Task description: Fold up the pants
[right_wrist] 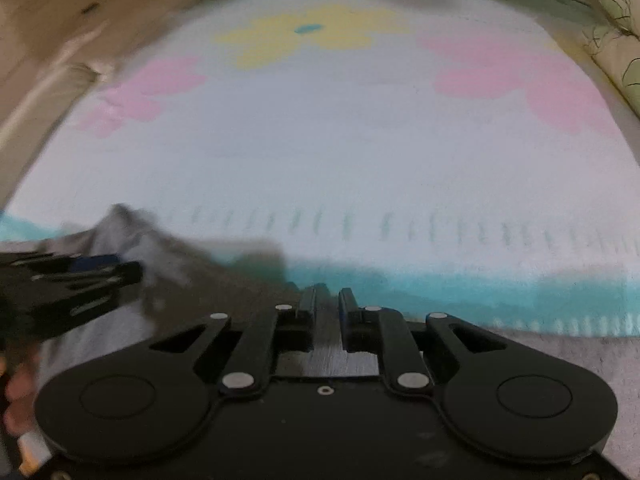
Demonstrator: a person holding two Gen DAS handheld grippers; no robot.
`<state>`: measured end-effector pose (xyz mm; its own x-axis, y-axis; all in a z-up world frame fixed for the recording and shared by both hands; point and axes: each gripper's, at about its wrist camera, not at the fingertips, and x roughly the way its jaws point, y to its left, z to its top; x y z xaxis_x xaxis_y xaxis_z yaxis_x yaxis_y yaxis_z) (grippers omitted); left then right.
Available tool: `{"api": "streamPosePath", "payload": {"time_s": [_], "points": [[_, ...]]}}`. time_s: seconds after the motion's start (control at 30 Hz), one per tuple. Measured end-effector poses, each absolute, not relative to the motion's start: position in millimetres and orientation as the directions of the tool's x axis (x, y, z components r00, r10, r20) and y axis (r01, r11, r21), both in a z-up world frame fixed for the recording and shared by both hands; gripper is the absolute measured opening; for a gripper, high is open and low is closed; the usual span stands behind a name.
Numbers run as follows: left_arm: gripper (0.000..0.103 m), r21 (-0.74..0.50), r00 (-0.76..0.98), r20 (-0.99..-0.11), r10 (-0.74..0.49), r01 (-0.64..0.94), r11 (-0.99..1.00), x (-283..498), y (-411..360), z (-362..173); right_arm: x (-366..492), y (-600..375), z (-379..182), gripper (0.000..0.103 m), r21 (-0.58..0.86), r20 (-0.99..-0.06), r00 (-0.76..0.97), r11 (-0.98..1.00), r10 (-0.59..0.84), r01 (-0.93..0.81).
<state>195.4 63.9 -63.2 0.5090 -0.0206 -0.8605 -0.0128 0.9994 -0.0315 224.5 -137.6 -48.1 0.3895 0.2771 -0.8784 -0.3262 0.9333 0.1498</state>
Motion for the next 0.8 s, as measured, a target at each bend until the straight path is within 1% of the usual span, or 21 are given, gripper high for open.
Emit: {"api": "streamPosePath", "payload": {"time_s": [0.1,0.17,0.23,0.27,0.3,0.33,0.37,0.4,0.47,0.53,0.6,0.63,0.7,0.8], "points": [[0.031,-0.073,0.486,-0.869,-0.095,0.063,0.995,173.1,42.5,-60.1,199.9,-165.9,-43.9,0.017,0.22,-0.891,0.324,0.927,0.318,-0.305],[0.031,-0.075,0.461,-0.879,-0.119,0.112,0.991,160.3,25.7,-60.7,183.0,-184.4,-50.7,0.017,0.237,-0.918,0.251,0.931,0.308,-0.277],[0.032,-0.088,0.423,-0.894,-0.149,0.16,0.983,148.3,9.3,-66.7,164.0,-203.6,-60.3,0.016,0.186,-0.947,0.206,0.943,0.247,-0.275],[0.033,-0.093,0.404,-0.901,-0.16,0.181,0.979,143.4,1.6,-70.4,152.3,-214.7,-63.1,0.01,0.147,-0.953,0.215,0.947,0.213,-0.287],[0.036,-0.088,0.391,-0.906,-0.161,0.199,0.976,138.3,-6.8,-75.0,142.0,-225.6,-60.7,0.01,0.139,-0.942,0.251,0.939,0.223,-0.314],[0.036,-0.057,0.417,-0.898,-0.14,0.205,0.977,132.3,-14.3,-77.2,135.5,-234.3,-58.9,0.01,0.111,-0.943,0.263,0.938,0.204,-0.328],[0.036,-0.018,0.45,-0.886,-0.113,0.21,0.978,128.3,-21.2,-77.7,131.0,-245.6,-57.6,0.01,0.059,-0.951,0.271,0.946,0.15,-0.318],[0.036,0.011,0.463,-0.881,-0.094,0.22,0.975,127.4,-26.9,-78.9,127.8,-258.2,-56.0,0.01,0.021,-0.952,0.288,0.958,0.107,-0.287],[0.035,0.043,0.475,-0.877,-0.078,0.239,0.97,135.8,-30.4,-80.5,127.5,-287.7,-52.8,0.01,0.007,-0.949,0.307,0.979,0.07,-0.202],[0.035,0.016,0.465,-0.88,-0.101,0.24,0.971,140.3,-34.1,-77.0,129.8,-314.0,-49.5,0.008,-0.036,-0.944,0.329,0.993,0.004,-0.114],[0.035,-0.03,0.446,-0.886,-0.13,0.225,0.974,144.2,-38.6,-75.5,132.2,-339.0,-43.9,0.011,-0.109,-0.929,0.358,0.993,-0.087,-0.042],[0.035,-0.058,0.432,-0.889,-0.149,0.217,0.974,147.5,-39.8,-74.7,133.7,-354.1,-38.6,0.011,-0.117,-0.925,0.364,0.993,-0.109,-0.001],[0.035,-0.092,0.417,-0.892,-0.175,0.211,0.973,144.2,-43.3,-66.6,133.2,-379.2,-28.9,0.011,-0.072,-0.914,0.391,0.991,-0.112,0.115],[0.035,-0.123,0.406,-0.891,-0.203,0.215,0.969,143.8,-50.8,-66.6,130.9,-421.0,-12.3,0.015,0.047,-0.897,0.433,0.953,-0.092,0.299]]}}
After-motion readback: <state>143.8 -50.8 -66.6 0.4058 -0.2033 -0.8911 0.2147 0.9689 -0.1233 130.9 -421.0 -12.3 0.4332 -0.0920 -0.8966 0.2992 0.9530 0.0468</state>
